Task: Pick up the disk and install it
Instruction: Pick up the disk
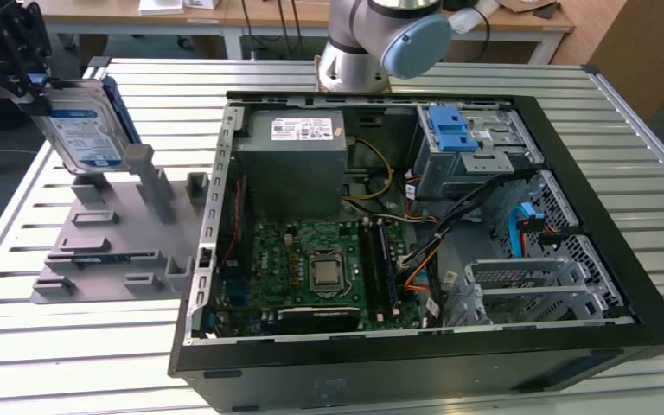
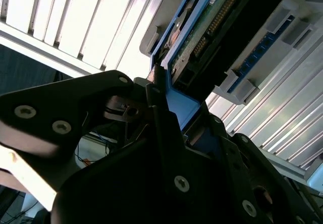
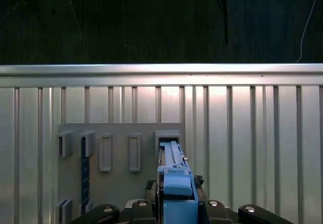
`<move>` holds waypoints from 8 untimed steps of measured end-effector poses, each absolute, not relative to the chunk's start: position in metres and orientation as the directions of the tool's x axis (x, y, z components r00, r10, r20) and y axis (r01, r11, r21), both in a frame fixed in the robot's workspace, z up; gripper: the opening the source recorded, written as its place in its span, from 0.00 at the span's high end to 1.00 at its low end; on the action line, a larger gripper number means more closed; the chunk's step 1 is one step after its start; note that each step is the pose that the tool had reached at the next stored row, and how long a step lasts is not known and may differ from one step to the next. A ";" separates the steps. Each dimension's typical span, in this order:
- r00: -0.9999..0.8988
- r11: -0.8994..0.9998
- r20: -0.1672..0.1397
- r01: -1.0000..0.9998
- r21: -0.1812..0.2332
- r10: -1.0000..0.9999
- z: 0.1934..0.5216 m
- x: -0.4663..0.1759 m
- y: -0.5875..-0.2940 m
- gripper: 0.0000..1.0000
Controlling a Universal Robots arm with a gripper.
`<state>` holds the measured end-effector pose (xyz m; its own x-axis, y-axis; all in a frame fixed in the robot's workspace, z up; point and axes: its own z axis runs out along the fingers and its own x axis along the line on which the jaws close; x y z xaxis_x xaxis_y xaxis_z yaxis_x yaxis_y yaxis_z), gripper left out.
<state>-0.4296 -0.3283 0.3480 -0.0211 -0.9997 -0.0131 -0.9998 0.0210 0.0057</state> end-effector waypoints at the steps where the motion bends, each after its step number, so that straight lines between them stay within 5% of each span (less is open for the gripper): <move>1: -0.021 0.021 -0.013 -1.000 0.006 -1.000 0.349 -0.430 -0.328 0.63; 8: -0.021 0.021 -0.013 -1.000 0.006 -1.000 0.357 -0.430 -0.328 0.63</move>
<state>-0.4296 -0.3283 0.3575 -0.0211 -0.9997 -0.0132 -0.9998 0.0211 0.0056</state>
